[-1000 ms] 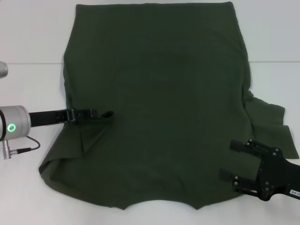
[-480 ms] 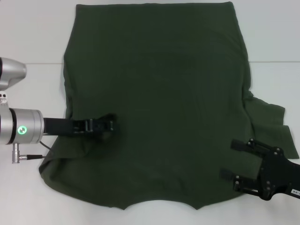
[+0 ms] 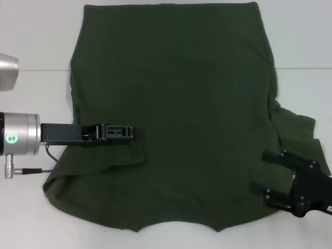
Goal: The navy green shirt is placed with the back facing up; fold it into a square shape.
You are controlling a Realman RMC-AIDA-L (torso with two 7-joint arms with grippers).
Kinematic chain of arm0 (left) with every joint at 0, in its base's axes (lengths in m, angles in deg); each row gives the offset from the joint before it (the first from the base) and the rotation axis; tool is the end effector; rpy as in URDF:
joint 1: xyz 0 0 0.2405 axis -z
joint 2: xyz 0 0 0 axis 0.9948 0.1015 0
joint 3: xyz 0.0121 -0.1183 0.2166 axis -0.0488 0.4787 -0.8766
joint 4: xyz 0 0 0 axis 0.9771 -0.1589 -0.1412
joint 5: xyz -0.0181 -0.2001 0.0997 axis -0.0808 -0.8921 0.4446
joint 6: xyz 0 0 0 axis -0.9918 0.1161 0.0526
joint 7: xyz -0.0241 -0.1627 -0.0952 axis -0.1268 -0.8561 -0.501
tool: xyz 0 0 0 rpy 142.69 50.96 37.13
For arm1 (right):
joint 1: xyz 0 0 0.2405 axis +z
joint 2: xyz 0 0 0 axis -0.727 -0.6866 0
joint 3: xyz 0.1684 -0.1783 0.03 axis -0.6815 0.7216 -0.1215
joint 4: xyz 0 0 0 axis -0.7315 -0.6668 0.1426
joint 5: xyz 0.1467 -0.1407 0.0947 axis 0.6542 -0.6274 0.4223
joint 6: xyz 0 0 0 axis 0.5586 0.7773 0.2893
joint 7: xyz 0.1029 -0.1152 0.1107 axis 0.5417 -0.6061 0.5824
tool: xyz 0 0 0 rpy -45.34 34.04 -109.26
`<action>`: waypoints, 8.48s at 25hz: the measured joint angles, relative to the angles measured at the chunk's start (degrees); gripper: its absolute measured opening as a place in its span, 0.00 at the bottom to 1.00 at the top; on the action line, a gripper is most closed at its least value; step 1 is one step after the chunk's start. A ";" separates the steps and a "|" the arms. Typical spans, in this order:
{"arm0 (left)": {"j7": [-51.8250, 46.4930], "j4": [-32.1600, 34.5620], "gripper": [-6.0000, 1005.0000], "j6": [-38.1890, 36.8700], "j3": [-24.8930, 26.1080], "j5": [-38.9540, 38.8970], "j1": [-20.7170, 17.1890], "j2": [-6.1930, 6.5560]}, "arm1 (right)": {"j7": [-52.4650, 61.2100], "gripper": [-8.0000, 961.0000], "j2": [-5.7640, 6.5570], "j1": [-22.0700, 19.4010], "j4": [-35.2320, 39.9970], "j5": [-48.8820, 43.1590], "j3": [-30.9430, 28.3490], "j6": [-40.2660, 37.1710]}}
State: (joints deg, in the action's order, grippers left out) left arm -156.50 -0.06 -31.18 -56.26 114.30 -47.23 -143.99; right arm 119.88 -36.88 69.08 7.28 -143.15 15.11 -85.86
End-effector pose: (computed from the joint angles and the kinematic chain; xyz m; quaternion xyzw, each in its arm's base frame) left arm -0.2362 0.3827 -0.0223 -0.8082 -0.5453 -0.2190 0.0388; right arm 0.2838 0.2919 -0.0384 -0.9062 0.1584 0.3337 0.2056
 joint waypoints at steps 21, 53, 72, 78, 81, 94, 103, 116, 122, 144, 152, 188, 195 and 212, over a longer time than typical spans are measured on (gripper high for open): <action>44.59 7.09 0.75 -9.22 2.32 -3.34 -8.29 -6.97 | 75.50 0.89 9.80 2.21 24.45 -16.21 -6.06 4.98; 47.51 6.53 0.75 -10.72 2.29 -1.29 -9.65 -6.58 | 89.66 0.88 12.46 18.29 9.37 -30.76 11.42 22.93; 47.42 6.53 0.75 -10.70 2.19 -1.17 -10.08 -6.85 | 89.42 0.88 10.18 18.53 9.21 -30.85 17.84 30.74; 47.28 6.53 0.75 -10.71 2.20 -1.17 -10.07 -6.71 | 89.43 0.88 9.83 19.10 8.66 -30.85 18.69 31.71; 47.29 6.53 0.75 -10.71 2.19 -1.17 -10.06 -6.69 | 89.51 0.88 9.69 19.26 8.66 -30.98 18.83 32.01; 47.15 6.53 0.75 -10.56 2.19 -1.17 -9.88 -6.58 | 90.02 0.66 9.42 20.56 8.54 -34.57 20.49 32.11; 47.12 6.54 0.75 -10.49 2.20 -1.17 -9.88 -6.66 | 90.07 0.27 9.42 20.89 8.32 -34.89 20.46 31.83; 47.03 6.54 0.75 -10.66 2.19 -1.17 -9.89 -6.64 | 89.98 0.04 10.18 19.18 10.18 -34.68 18.53 31.45; 46.71 6.54 0.75 -10.71 2.20 -1.17 -9.97 -6.59 | 89.71 0.04 11.51 17.57 15.01 -34.59 13.77 28.67; 46.16 6.85 0.75 -10.62 2.20 -1.18 -9.44 -6.58 | 87.99 0.04 10.94 17.55 22.98 -26.89 12.12 21.64; 46.16 6.93 0.75 -10.50 2.20 -1.18 -9.35 -6.58 | 86.34 0.04 10.71 17.40 23.62 -24.06 11.74 19.54; 46.16 6.84 0.75 -10.66 2.20 -1.18 -9.35 -6.62 | 84.34 0.04 10.57 8.03 23.69 -8.91 11.91 16.81; 46.16 6.97 0.75 -10.71 2.20 -1.18 -9.34 -6.67 | 84.37 0.04 8.90 8.04 23.82 -14.39 11.73 20.36; 46.16 6.97 0.75 -10.63 2.20 -1.17 -9.00 -6.68 | 85.62 0.04 6.89 11.51 20.94 -10.38 11.43 21.46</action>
State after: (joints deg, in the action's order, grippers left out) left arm -110.34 6.91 -41.81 -54.06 113.12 -56.23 -150.67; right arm 205.50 -29.99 80.59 28.22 -153.54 26.54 -64.40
